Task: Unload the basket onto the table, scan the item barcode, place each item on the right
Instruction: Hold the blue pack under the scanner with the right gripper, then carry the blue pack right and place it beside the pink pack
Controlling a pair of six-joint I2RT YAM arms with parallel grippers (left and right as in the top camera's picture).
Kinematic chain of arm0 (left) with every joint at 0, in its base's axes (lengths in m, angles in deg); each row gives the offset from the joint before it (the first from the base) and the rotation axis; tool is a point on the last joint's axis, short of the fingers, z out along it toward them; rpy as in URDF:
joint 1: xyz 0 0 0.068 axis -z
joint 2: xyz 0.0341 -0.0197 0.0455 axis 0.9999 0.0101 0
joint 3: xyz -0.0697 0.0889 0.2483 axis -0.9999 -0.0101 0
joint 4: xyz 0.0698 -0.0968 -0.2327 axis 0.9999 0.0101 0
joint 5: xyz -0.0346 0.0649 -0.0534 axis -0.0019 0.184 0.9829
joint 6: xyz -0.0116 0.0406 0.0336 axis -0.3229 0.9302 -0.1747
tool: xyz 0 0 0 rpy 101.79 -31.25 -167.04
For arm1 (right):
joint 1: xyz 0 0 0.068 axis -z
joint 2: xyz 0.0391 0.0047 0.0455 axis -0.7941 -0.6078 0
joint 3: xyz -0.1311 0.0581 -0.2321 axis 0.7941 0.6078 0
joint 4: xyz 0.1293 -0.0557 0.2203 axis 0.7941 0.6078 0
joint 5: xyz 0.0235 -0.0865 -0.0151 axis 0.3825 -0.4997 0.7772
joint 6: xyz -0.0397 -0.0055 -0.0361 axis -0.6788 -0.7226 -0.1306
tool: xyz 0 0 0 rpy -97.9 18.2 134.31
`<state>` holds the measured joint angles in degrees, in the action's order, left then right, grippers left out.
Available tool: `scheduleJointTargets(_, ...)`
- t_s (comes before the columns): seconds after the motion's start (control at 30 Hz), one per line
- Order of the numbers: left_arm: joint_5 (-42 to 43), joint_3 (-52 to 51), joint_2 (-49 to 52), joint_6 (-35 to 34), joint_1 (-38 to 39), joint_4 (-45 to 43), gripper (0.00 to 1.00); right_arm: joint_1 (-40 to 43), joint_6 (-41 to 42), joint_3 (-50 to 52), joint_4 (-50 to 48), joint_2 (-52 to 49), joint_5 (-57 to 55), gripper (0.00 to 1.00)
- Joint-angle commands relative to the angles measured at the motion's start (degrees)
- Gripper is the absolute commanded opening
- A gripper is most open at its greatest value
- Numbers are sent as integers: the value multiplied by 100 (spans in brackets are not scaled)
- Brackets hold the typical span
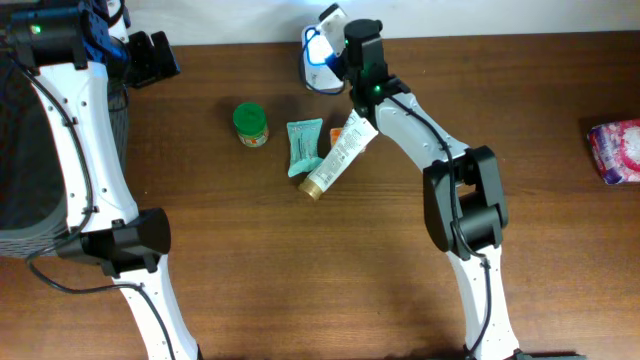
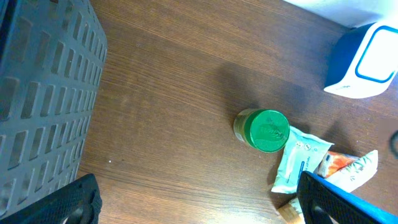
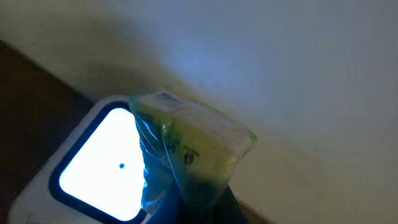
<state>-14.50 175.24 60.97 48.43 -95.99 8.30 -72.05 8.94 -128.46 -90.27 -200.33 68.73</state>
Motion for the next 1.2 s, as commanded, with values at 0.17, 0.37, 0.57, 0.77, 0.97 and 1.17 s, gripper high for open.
scheduleJointTargets(0.17, -59, 68, -203, -11, -20, 4, 99, 2107, 3440, -1043, 3842, 804, -168, 4)
scheduleJointTargets(0.37, -59, 68, -203, -11, -20, 4, 99, 3928, 3536, -905, 5825, 789, -188, 4)
scheduleJointTargets(0.57, -59, 68, -203, -11, -20, 4, 99, 4900, 3508, -614, 5947, 662, -125, 4)
scheduleJointTargets(0.77, -59, 68, -203, -11, -20, 4, 99, 4946, 3324, -28, 5106, 608, 310, 4)
scheduleJointTargets(0.97, -59, 68, -203, -11, -20, 4, 99, 4946, 3167, -28, 5176, 608, 739, 47)
scheduleJointTargets(1.17, -59, 68, -203, -11, -20, 4, 99, 4927, 3165, -31, 5388, 737, 1471, 99)
